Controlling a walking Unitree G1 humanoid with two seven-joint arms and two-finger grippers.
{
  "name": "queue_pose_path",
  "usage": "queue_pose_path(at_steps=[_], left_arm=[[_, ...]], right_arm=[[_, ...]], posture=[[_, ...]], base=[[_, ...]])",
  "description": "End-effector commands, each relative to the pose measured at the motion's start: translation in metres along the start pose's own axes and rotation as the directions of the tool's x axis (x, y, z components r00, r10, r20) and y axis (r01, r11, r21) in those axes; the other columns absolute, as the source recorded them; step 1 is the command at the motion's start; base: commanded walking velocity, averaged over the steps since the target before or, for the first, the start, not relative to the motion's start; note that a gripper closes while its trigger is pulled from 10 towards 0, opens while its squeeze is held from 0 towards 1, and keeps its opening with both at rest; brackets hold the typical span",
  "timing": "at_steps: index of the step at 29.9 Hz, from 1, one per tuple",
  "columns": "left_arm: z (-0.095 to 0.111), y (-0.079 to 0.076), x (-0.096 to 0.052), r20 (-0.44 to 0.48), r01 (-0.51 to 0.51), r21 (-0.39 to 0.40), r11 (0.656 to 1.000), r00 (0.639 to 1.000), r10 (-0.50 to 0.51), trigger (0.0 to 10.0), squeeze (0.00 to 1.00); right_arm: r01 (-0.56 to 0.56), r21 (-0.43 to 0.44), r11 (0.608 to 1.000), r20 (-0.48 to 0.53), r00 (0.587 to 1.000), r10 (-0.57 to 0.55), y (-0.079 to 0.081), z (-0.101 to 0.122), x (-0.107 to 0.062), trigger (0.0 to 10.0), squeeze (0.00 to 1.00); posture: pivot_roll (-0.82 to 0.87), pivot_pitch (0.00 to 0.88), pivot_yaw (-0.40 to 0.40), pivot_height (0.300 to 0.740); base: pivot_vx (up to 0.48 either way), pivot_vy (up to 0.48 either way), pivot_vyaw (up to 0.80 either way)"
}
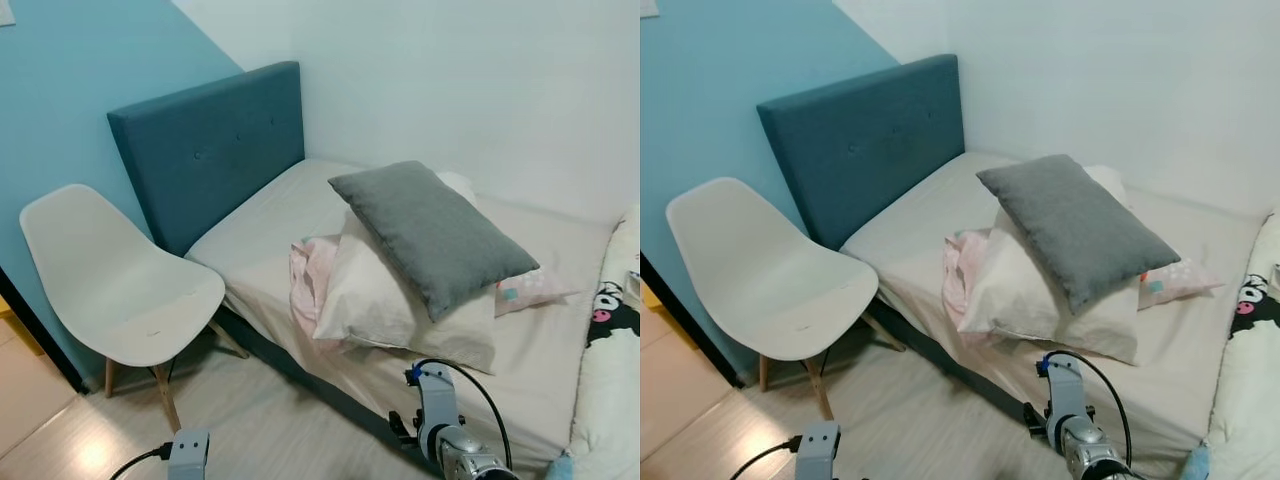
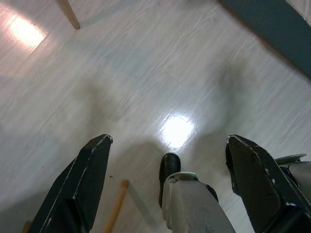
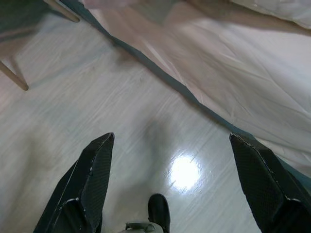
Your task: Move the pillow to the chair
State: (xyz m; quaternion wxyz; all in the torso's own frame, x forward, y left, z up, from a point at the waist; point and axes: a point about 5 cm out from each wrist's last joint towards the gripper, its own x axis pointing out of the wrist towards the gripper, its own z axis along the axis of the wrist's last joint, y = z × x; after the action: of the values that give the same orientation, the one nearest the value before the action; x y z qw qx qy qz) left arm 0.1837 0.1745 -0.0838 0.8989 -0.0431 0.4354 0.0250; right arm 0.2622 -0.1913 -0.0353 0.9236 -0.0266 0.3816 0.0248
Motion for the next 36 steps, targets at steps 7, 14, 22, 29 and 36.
queue_pose_path(at_steps=[7,14,22,29,36], left_arm=[[0.0,0.0015,0.0002,-0.011,-0.002,0.02,1.0,1.0,0.002,10.0,0.0],[-0.0024,0.0024,-0.0004,-0.019,0.0,0.021,1.0,1.0,0.0,10.0,0.0],[-0.0042,0.0034,-0.001,-0.025,0.005,0.026,1.0,1.0,-0.004,10.0,0.0],[-0.0052,0.0019,-0.0009,-0.032,0.009,0.021,1.0,0.999,-0.008,10.0,0.0],[-0.0055,0.0032,-0.0011,-0.032,0.001,0.026,1.0,0.999,-0.001,10.0,0.0]], right_arm=[[-0.022,-0.043,0.999,0.034,0.999,0.023,0.0057,0.0076,0.0013,10.0,0.0],[-0.03,-0.079,0.996,0.045,0.998,0.033,0.0087,0.01,0.0017,10.0,0.0],[-0.007,-0.05,0.999,0.027,1.0,0.008,0.0051,0.0068,0.0013,10.0,0.0],[-0.004,-0.057,0.998,0.012,1.0,0.004,0.0038,0.005,0.0011,10.0,0.0],[0.002,-0.043,0.999,0.017,1.0,-0.002,0.003,0.0049,0.001,10.0,0.0]], posture=[[-0.2,0.0,0.015,0.71],[-0.19,0.0,0.017,0.71],[-0.19,0.0,0.018,0.71],[-0.18,0.0,0.01,0.71],[-0.18,0.0,0.013,0.71]], base=[[0.298,0.0,0.0],[0.365,0.0,0.64],[0.361,0.0,0.0],[0.204,0.0,-0.57],[0.0,0.0,-0.34]])
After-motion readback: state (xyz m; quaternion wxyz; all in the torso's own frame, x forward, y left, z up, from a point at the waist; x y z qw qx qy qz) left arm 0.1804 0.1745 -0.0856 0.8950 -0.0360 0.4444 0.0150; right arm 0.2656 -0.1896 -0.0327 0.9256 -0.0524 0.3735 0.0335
